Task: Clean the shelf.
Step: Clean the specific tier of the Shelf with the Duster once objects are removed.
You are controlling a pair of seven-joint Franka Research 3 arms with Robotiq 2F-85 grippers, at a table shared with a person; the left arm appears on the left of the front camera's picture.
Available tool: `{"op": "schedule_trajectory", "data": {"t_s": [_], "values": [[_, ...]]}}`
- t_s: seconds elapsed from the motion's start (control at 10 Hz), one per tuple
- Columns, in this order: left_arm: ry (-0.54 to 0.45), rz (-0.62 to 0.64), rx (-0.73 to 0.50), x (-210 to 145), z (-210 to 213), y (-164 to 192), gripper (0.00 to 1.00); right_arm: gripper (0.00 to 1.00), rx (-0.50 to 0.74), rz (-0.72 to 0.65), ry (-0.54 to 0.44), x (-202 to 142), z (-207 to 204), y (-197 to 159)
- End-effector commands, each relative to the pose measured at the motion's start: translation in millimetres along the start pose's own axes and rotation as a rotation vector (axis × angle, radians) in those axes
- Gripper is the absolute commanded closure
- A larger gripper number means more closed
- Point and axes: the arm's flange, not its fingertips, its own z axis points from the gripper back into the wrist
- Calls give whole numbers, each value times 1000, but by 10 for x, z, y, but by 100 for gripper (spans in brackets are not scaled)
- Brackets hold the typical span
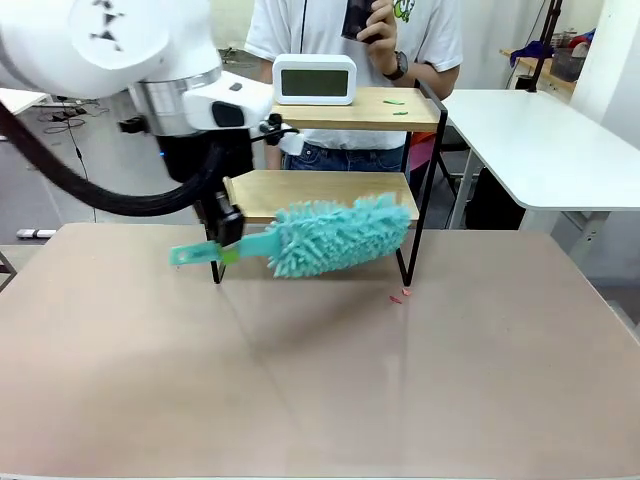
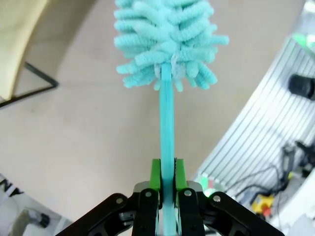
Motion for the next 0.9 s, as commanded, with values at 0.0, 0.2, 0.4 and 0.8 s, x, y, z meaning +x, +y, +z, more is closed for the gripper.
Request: {"op": "schedule_trajectory", "data": {"t_s": [0.0,0.2,0.4,0.8], "values": [[-4,-126,-54,-411,60,-85,88,0,18,23,-10,18,1,8],[-60,-117,-83,-535,100,-52,88,0,18,23,-10,18,1,8],[-114,-104,-156,-766,266,49,88,0,18,23,-10,18,1,8],[-490,174,-192,-2489,965,337,88,0,18,23,-10,18,1,8]]}}
